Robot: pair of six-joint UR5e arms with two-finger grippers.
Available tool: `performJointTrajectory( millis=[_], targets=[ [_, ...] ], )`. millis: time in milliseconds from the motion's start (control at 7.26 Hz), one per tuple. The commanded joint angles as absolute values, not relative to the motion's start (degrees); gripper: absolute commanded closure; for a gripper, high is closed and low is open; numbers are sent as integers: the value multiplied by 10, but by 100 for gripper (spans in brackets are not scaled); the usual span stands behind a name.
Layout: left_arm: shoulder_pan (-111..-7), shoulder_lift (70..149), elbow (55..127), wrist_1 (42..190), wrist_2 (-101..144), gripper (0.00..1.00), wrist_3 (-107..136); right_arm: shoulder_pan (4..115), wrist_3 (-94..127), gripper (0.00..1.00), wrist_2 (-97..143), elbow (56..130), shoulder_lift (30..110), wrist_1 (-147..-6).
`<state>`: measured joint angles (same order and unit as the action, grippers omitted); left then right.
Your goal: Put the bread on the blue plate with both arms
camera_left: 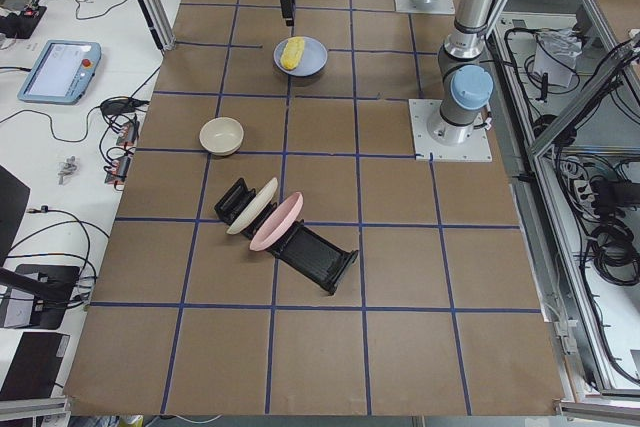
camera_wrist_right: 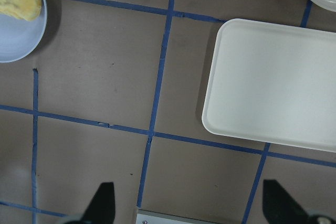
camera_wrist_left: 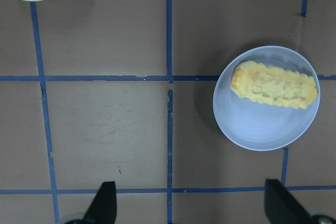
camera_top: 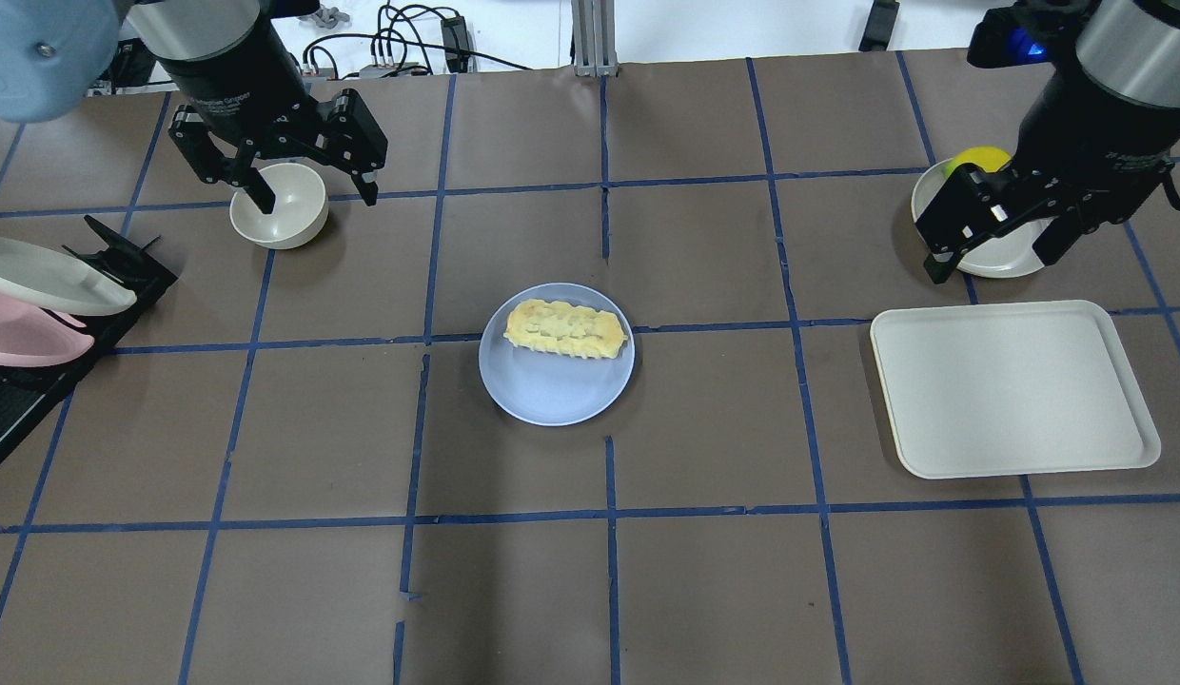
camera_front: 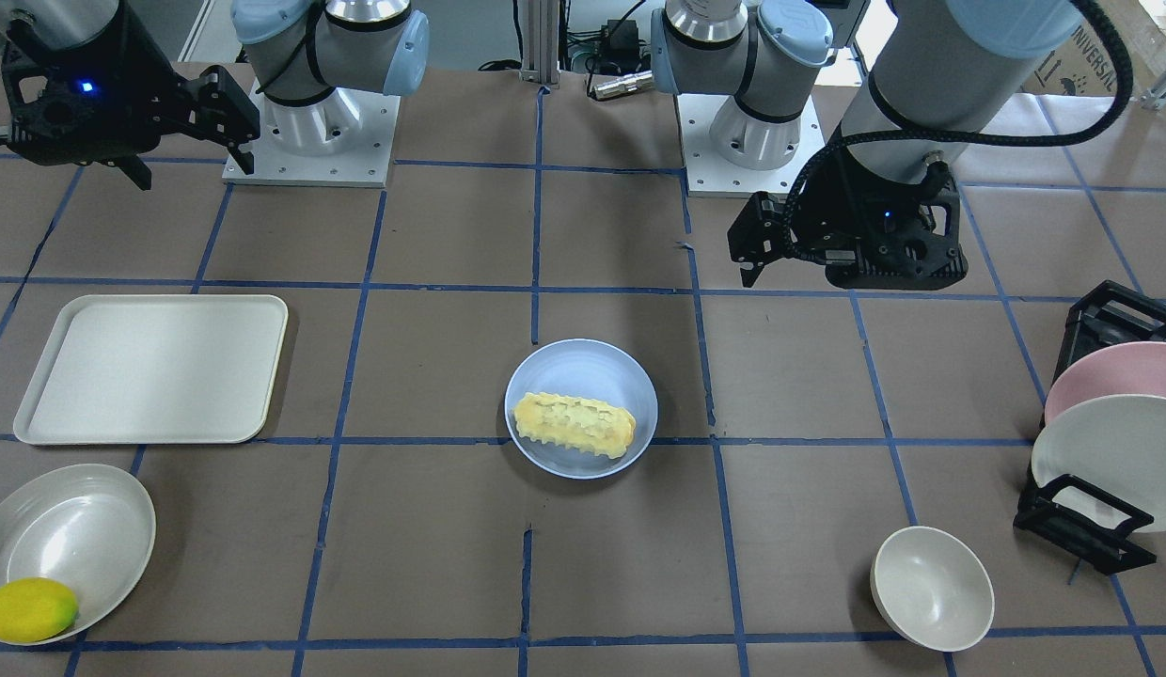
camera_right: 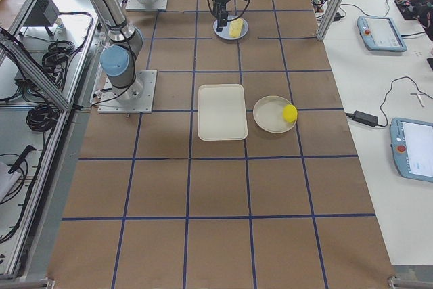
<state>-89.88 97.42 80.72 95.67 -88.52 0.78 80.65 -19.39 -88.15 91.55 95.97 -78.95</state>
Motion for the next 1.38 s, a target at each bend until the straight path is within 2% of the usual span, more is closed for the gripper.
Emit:
performJointTrajectory(
  millis=[0,275,688,1239],
  targets=[
    [-899,975,807,954,-883,0,8,807,-189,0,-877,900,951,-793],
    [-899,976,806,953,-883,0,8,816,-182,0,-880,834,899,-781],
    [-898,976,807,951,-882,0,9,900,-177,0,-887,861,901,-774],
    [-898,977,805,950,-882,0,9,895,-177,0,-889,877,901,-771]
  ],
)
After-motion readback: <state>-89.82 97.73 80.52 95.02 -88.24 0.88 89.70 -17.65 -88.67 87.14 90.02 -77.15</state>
